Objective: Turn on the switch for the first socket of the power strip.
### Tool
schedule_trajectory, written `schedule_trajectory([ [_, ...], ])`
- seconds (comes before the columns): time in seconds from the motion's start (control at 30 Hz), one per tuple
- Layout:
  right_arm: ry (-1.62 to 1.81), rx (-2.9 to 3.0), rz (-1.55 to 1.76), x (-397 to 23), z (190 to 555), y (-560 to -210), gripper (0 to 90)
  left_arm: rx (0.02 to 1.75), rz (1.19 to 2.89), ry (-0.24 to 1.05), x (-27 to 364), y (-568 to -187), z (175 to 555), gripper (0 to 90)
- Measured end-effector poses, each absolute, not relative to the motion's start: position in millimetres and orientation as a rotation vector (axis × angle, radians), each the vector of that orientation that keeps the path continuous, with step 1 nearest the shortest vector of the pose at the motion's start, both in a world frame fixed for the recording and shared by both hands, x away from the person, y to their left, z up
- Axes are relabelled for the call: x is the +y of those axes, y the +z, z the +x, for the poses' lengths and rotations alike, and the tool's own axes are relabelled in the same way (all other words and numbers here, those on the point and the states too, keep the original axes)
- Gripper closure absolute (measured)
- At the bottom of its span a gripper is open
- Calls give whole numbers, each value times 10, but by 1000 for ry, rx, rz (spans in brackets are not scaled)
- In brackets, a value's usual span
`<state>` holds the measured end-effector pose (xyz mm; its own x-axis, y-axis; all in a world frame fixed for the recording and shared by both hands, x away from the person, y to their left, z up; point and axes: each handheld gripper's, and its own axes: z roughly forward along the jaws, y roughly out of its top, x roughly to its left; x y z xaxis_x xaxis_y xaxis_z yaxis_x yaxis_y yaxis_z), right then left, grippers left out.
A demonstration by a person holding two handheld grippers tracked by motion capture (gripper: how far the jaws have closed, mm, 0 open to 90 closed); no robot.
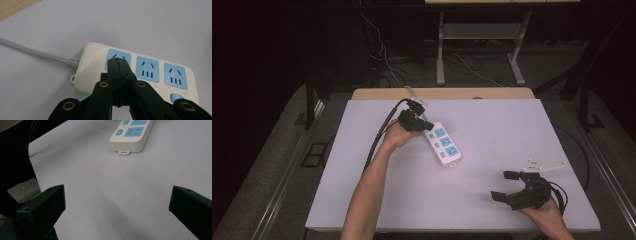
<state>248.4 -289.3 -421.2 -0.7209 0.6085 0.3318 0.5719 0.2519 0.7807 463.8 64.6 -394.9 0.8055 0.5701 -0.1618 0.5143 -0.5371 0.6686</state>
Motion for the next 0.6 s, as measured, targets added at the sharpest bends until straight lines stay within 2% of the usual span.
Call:
schedule_trajectory([
  [0.6, 1498, 2462, 1155, -2891, 2479, -4213, 2, 813, 2251, 57, 651, -4147, 4639, 891],
])
